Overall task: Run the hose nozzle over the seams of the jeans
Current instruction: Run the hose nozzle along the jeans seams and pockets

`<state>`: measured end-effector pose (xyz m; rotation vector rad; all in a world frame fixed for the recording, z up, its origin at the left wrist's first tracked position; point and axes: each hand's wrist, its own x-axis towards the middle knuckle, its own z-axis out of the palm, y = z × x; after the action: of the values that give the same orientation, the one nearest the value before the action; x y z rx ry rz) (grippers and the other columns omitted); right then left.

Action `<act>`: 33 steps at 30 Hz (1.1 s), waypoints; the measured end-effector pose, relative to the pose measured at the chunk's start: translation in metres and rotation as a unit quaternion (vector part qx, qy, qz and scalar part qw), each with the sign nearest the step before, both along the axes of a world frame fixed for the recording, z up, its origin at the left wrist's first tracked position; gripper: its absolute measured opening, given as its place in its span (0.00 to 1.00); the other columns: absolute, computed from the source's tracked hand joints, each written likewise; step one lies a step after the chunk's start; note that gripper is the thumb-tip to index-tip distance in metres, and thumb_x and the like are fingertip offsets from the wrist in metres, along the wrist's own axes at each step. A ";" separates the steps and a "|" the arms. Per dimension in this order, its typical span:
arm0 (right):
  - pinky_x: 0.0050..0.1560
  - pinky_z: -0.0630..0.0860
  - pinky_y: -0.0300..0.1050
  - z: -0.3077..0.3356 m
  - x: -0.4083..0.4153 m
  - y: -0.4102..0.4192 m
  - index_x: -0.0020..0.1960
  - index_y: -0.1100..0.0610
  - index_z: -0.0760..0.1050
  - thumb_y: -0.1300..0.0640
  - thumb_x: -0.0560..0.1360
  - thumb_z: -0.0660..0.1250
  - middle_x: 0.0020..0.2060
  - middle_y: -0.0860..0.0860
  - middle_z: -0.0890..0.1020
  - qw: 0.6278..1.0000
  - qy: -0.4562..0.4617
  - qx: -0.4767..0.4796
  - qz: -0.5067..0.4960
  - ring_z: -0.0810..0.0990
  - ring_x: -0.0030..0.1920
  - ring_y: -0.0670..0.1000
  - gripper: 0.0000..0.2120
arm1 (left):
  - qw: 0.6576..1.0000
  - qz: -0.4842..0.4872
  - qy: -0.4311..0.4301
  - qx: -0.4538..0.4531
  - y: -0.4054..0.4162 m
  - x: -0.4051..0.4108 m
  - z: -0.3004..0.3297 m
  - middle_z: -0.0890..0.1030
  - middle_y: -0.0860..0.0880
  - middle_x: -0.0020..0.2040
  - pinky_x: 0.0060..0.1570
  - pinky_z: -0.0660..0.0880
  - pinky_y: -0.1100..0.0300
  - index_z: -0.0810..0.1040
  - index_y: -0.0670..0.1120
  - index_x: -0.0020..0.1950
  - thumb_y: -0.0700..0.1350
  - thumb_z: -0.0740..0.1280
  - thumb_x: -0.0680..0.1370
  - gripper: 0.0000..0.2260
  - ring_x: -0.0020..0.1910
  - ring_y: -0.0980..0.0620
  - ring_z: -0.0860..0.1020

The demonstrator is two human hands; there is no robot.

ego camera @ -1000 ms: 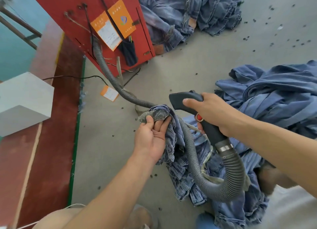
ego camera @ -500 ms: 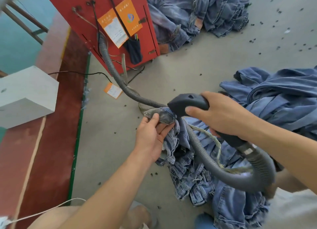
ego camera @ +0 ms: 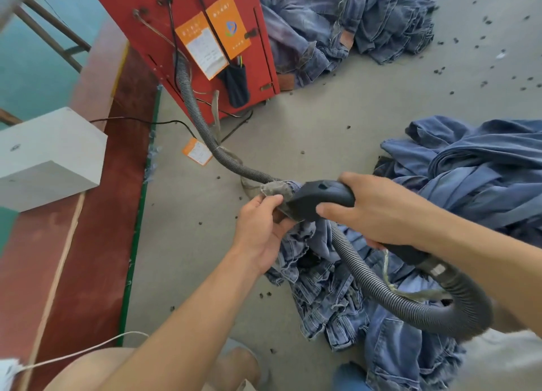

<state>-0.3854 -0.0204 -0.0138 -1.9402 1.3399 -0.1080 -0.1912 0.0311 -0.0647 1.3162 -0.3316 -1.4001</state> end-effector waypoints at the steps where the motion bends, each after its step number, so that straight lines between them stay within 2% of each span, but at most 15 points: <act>1: 0.26 0.74 0.42 -0.003 0.005 -0.001 0.49 0.47 0.73 0.37 0.78 0.67 0.34 0.48 0.81 1.000 0.016 -0.016 0.002 0.80 0.26 0.47 0.14 | 1.000 -0.004 0.010 -0.002 0.001 -0.002 0.000 0.85 0.40 0.45 0.42 0.83 0.52 0.79 0.37 0.56 0.34 0.58 0.84 0.09 0.42 0.46 0.85; 3: 0.31 0.75 0.45 -0.005 0.011 -0.009 0.52 0.52 0.72 0.39 0.80 0.66 0.39 0.51 0.82 0.999 0.021 -0.029 -0.038 0.81 0.31 0.51 0.15 | 0.999 -0.006 0.035 -0.004 0.003 -0.005 0.000 0.85 0.39 0.44 0.43 0.84 0.51 0.77 0.38 0.54 0.33 0.56 0.83 0.10 0.41 0.45 0.85; 6: 0.27 0.76 0.45 0.003 0.005 -0.022 0.52 0.54 0.71 0.42 0.81 0.66 0.35 0.54 0.81 0.996 -0.008 -0.016 -0.090 0.81 0.25 0.51 0.15 | 0.999 -0.012 0.052 -0.010 0.005 -0.005 0.000 0.84 0.38 0.46 0.47 0.85 0.48 0.76 0.38 0.55 0.35 0.56 0.84 0.09 0.43 0.44 0.84; 9: 0.23 0.74 0.43 0.006 -0.007 -0.011 0.48 0.49 0.71 0.38 0.79 0.66 0.33 0.50 0.81 0.999 0.009 -0.033 -0.033 0.79 0.22 0.45 0.15 | 0.998 -0.011 0.056 -0.005 0.004 -0.005 0.001 0.84 0.34 0.56 0.52 0.84 0.45 0.76 0.36 0.64 0.45 0.56 0.88 0.16 0.51 0.41 0.85; 11: 0.26 0.73 0.42 0.006 -0.007 -0.001 0.48 0.46 0.71 0.36 0.77 0.65 0.34 0.48 0.80 0.998 0.041 -0.037 0.018 0.79 0.26 0.42 0.14 | 0.998 0.000 0.055 -0.012 0.002 -0.005 0.001 0.82 0.32 0.59 0.49 0.84 0.46 0.73 0.35 0.66 0.46 0.55 0.88 0.16 0.52 0.40 0.85; 13: 0.30 0.74 0.45 0.005 0.001 -0.002 0.50 0.48 0.72 0.36 0.79 0.65 0.36 0.48 0.81 0.997 0.063 -0.040 0.035 0.78 0.28 0.45 0.15 | 0.998 0.003 0.050 -0.023 0.001 -0.005 0.001 0.82 0.33 0.60 0.50 0.84 0.46 0.71 0.37 0.65 0.46 0.53 0.89 0.14 0.53 0.40 0.85; 16: 0.39 0.79 0.50 0.005 0.009 -0.014 0.55 0.54 0.73 0.39 0.81 0.65 0.40 0.51 0.80 0.997 0.051 -0.049 -0.014 0.79 0.33 0.51 0.17 | 0.998 0.004 0.049 -0.024 0.001 -0.005 -0.002 0.83 0.34 0.61 0.56 0.83 0.45 0.70 0.39 0.64 0.45 0.51 0.89 0.12 0.56 0.39 0.84; 17: 0.38 0.80 0.50 0.007 0.008 -0.018 0.56 0.54 0.72 0.40 0.81 0.65 0.39 0.52 0.80 0.997 0.044 -0.050 -0.036 0.80 0.32 0.52 0.17 | 0.999 -0.002 0.046 -0.026 0.002 -0.006 -0.002 0.83 0.34 0.60 0.55 0.83 0.45 0.71 0.40 0.63 0.45 0.51 0.89 0.12 0.55 0.40 0.85; 19: 0.30 0.78 0.45 0.012 0.000 -0.022 0.53 0.53 0.72 0.40 0.81 0.65 0.36 0.51 0.80 0.997 0.034 -0.049 -0.049 0.80 0.26 0.50 0.16 | 0.999 -0.018 0.039 -0.030 0.003 -0.008 -0.001 0.84 0.35 0.59 0.51 0.83 0.48 0.72 0.40 0.62 0.45 0.52 0.89 0.12 0.53 0.41 0.85; 22: 0.20 0.70 0.38 0.015 -0.016 -0.015 0.46 0.48 0.73 0.38 0.78 0.68 0.26 0.47 0.79 1.000 0.004 -0.026 -0.005 0.78 0.20 0.47 0.14 | 0.999 -0.021 0.038 -0.032 0.002 -0.006 -0.003 0.84 0.36 0.59 0.50 0.83 0.49 0.72 0.41 0.62 0.44 0.51 0.89 0.12 0.53 0.41 0.85; 25: 0.21 0.71 0.39 0.013 -0.012 -0.010 0.45 0.46 0.71 0.37 0.77 0.68 0.29 0.48 0.80 0.998 0.034 -0.025 0.048 0.77 0.21 0.45 0.14 | 0.999 -0.035 0.025 -0.022 0.002 -0.005 -0.003 0.85 0.37 0.57 0.51 0.83 0.48 0.72 0.42 0.65 0.42 0.50 0.89 0.13 0.53 0.41 0.86; 28: 0.24 0.71 0.41 0.007 0.000 -0.019 0.48 0.50 0.72 0.38 0.79 0.66 0.34 0.49 0.80 0.997 0.052 -0.057 0.011 0.78 0.22 0.46 0.15 | 0.998 -0.056 0.022 -0.005 0.005 -0.009 -0.003 0.85 0.37 0.59 0.53 0.84 0.47 0.71 0.40 0.70 0.41 0.50 0.89 0.15 0.54 0.41 0.85; 31: 0.21 0.74 0.42 0.012 -0.006 -0.028 0.49 0.52 0.73 0.41 0.79 0.68 0.29 0.51 0.80 0.998 -0.007 -0.021 -0.057 0.81 0.22 0.52 0.14 | 0.998 -0.060 0.017 0.002 0.006 -0.010 -0.002 0.84 0.37 0.60 0.54 0.83 0.47 0.73 0.41 0.70 0.41 0.51 0.89 0.15 0.55 0.41 0.85; 33: 0.20 0.73 0.41 0.018 -0.016 -0.028 0.47 0.50 0.74 0.40 0.78 0.69 0.23 0.49 0.78 0.998 -0.025 -0.005 -0.052 0.80 0.21 0.53 0.14 | 0.999 -0.043 0.002 0.011 0.004 -0.008 -0.002 0.85 0.38 0.59 0.51 0.84 0.49 0.76 0.40 0.67 0.40 0.53 0.88 0.14 0.55 0.42 0.85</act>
<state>-0.4018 -0.0487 0.0038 -1.8626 1.4091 -0.2132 -0.1992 0.0354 -0.0668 1.3303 -0.3756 -1.4815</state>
